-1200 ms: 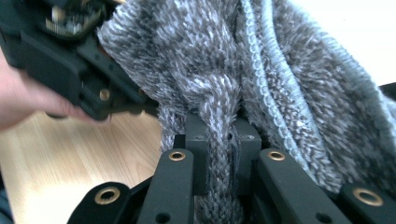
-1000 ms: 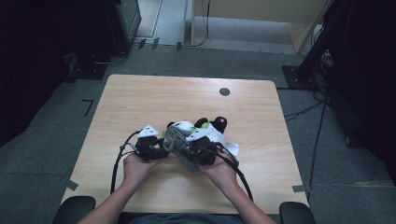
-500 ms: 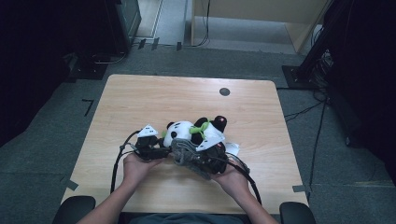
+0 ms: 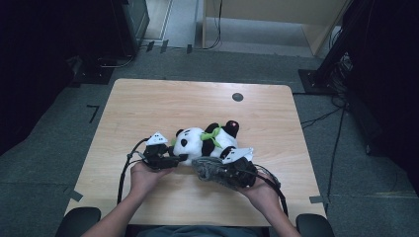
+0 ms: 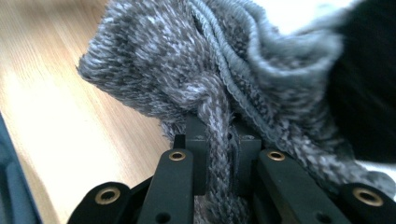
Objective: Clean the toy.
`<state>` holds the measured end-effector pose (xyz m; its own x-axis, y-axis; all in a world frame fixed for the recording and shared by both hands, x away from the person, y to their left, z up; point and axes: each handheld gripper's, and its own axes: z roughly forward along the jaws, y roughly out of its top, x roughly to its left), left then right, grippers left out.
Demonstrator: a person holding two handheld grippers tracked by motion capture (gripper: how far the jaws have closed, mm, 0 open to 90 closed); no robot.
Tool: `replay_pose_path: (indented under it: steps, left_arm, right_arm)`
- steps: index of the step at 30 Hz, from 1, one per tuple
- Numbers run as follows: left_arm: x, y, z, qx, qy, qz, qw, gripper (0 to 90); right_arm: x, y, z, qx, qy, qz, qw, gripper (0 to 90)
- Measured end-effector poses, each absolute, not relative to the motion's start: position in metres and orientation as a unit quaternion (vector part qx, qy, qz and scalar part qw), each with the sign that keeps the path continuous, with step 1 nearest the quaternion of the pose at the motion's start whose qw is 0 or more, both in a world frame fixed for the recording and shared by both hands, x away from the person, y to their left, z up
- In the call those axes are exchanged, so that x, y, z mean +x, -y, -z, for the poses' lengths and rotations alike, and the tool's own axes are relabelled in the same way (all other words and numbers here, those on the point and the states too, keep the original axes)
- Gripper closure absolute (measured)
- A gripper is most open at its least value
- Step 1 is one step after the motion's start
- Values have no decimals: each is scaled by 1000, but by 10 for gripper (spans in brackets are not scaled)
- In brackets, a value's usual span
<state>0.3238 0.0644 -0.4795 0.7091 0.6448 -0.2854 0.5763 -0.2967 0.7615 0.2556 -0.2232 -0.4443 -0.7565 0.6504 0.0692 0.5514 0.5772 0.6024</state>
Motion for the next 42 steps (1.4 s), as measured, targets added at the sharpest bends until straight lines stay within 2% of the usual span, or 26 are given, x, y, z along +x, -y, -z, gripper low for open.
replay_pose_path:
  steps: [15,22,24,26,28,38,42]
  left_arm:
    - [324,-65,480,801,-385,-33,457,454]
    - [323,-65,480,803,-382,-36,456,454]
    - [323,-64,480,804,-381,-37,455,454]
    - [322,-64,480,804,-381,-40,454,454]
    - [322,-64,480,805,-380,-40,453,454]
    - [323,-64,480,803,-381,-38,455,454]
    - [323,-64,480,802,-383,-38,456,453]
  right_arm:
    - [251,242,410,371,-851,-360,93,818]
    - [253,243,381,371,-829,-403,110,818]
    - [256,242,374,374,-822,-419,100,818]
    - [261,240,369,374,-810,-447,68,818]
    - [264,233,364,368,-806,-460,63,819]
    - [304,188,376,359,-826,-424,95,819]
    - [316,174,383,364,-830,-413,91,819]
